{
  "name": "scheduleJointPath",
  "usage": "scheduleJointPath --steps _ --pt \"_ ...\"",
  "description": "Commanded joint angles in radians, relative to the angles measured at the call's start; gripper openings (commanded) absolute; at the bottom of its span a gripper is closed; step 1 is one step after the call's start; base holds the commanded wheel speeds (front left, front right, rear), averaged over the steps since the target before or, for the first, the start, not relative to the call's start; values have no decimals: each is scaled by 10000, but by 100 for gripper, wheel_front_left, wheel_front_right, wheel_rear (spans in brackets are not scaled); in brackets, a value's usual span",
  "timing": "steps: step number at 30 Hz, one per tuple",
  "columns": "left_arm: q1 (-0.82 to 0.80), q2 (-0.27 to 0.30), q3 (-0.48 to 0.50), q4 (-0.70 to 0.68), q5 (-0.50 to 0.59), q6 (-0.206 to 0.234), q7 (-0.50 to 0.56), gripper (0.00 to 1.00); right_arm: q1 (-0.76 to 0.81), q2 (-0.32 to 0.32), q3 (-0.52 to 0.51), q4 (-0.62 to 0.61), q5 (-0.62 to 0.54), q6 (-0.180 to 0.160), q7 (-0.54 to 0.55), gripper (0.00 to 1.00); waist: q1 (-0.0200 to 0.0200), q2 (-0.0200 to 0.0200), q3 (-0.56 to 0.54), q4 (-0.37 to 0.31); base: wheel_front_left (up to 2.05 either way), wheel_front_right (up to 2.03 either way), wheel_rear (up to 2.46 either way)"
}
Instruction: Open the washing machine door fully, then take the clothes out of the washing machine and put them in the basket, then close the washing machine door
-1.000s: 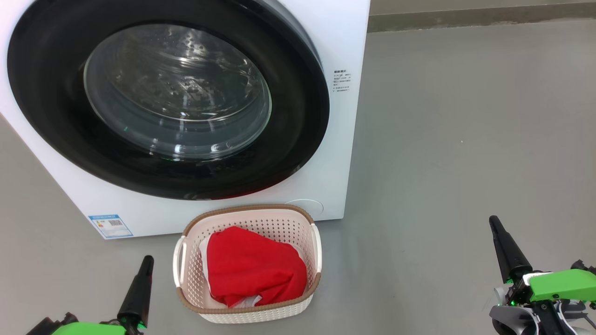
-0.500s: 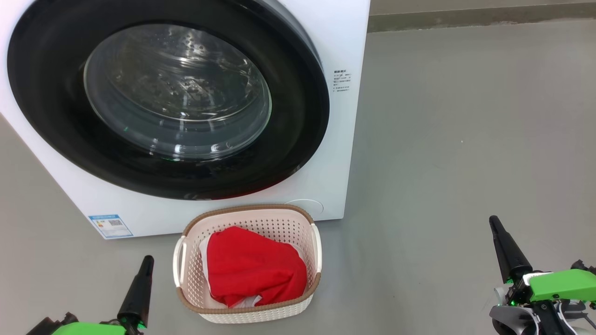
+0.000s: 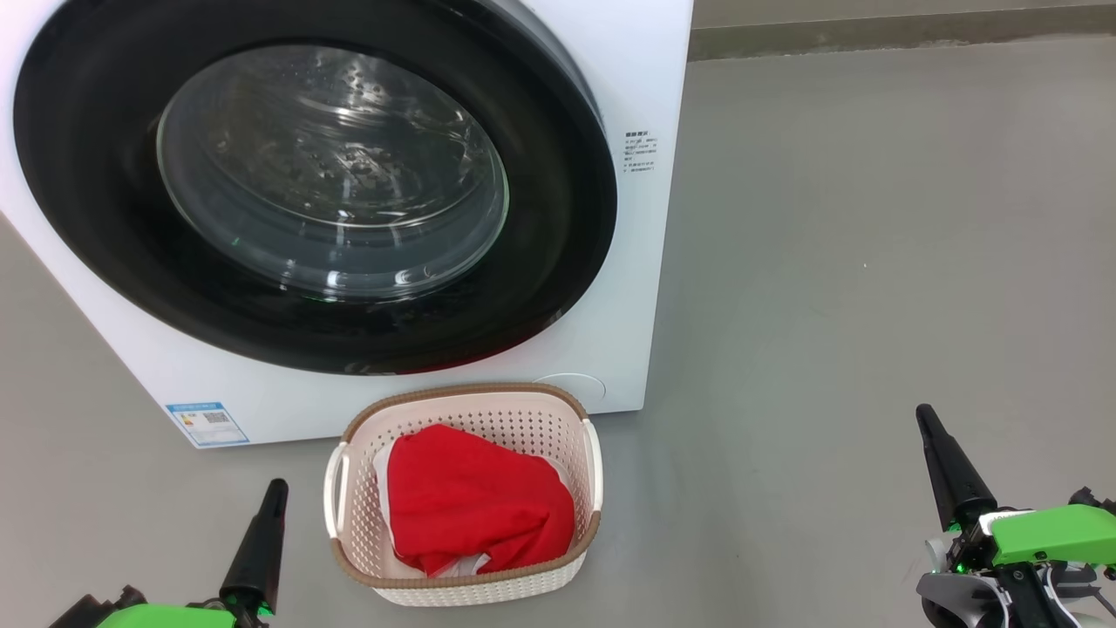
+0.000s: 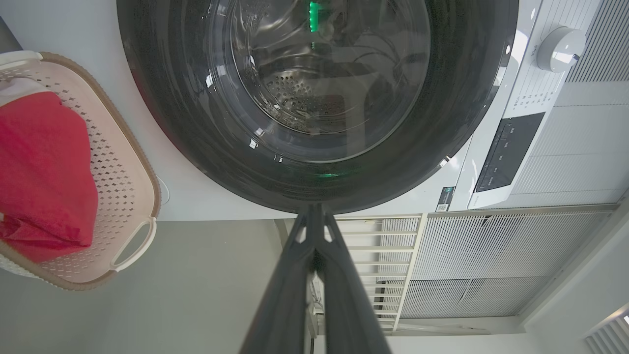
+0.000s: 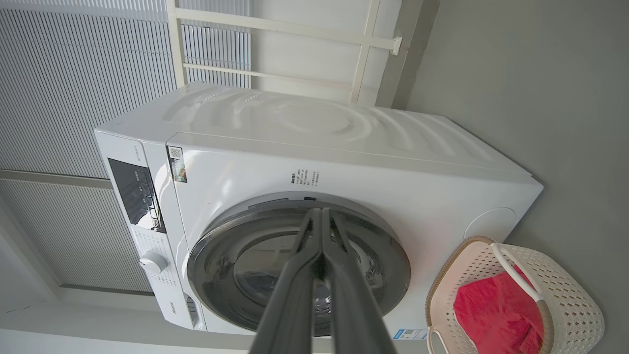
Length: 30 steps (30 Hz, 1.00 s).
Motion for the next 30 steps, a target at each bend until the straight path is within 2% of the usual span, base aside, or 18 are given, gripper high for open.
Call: scheduleJointPath --steps 1,30 --pt "-393 90 357 -207 -54 -67 38 0 -408 -101 149 -259 51 -7 60 0 0 -1 0 0 0 0 0" --pt "-393 88 360 -207 -52 -67 40 0 -408 -100 150 -259 52 -7 59 0 0 -1 0 0 0 0 0"
